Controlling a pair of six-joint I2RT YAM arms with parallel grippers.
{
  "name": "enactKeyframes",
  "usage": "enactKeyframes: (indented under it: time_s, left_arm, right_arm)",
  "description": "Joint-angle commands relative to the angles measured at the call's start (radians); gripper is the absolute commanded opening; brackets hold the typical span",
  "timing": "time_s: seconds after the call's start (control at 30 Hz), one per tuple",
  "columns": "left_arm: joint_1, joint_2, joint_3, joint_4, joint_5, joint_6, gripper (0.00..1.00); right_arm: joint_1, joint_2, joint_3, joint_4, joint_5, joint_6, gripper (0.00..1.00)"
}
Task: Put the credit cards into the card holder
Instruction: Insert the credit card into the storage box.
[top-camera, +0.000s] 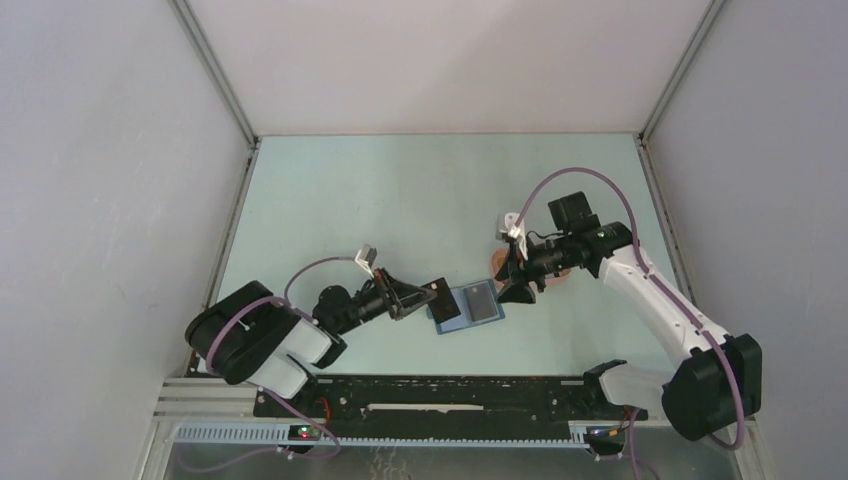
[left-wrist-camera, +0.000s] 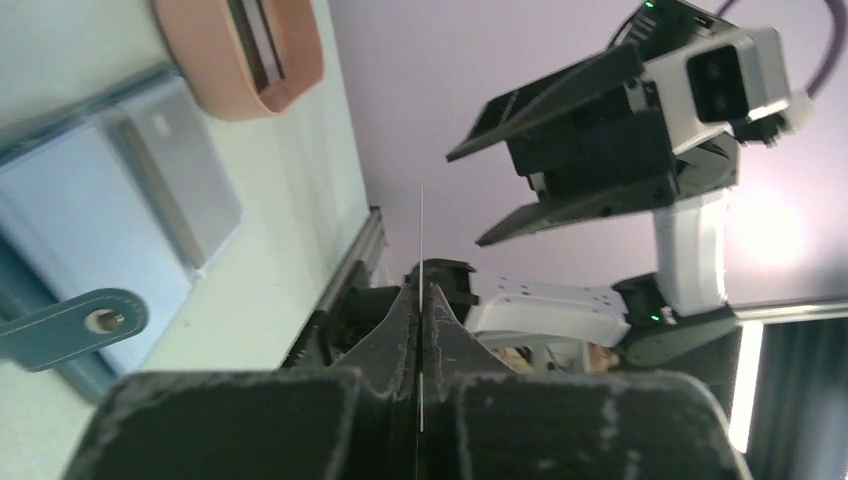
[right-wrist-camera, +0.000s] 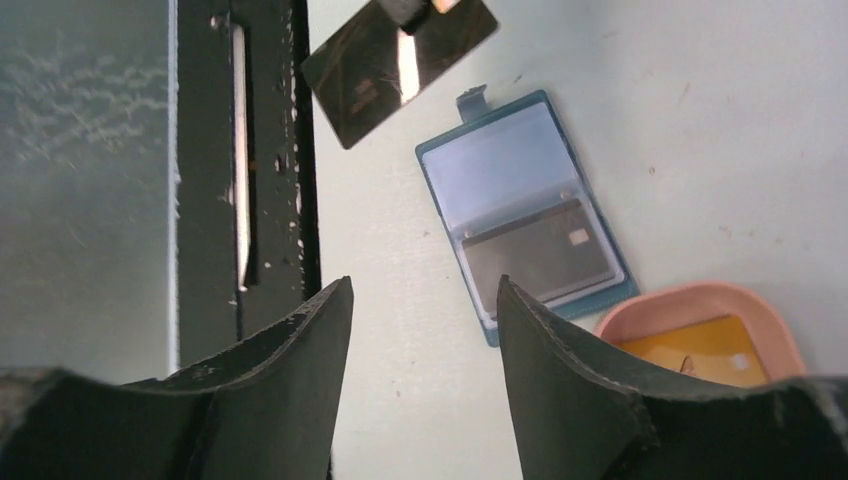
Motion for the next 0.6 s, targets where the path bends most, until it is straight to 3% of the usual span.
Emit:
enactKeyframes:
  time_s: [0.0, 0.2, 0.37, 0.47, 0.57]
  left_arm:
    - [-0.081, -0.060, -0.066, 0.047, -0.272, 0.216, 0.00]
    - [-0.215, -0.091, -0.083, -0.003, -0.528, 0.308, 0.00]
    - [-0.294, -0.155, -0.055, -0.170, -0.650, 0.369, 0.00]
    - [-0.319, -0.260, -0.029, -0.351, -0.710, 0.422, 0.00]
    - [-0.352, -0.394, 0.032, -0.652, -0.800, 0.474, 0.00]
  right_arm:
    - [0.045, -0.045, -0.057, 0.073, 0.033, -0.218, 0.65]
    - [0.074, -0.015, -0.137, 0.129, 0.162, -0.272, 0.61]
    - [0.100, -0.051, -0.196, 0.190, 0.217, -0.329, 0.61]
    - [0.108, -0.045, -0.196, 0.182, 0.209, -0.356, 0.61]
    - [0.133, -0.031, -0.196, 0.166, 0.248, -0.423, 0.61]
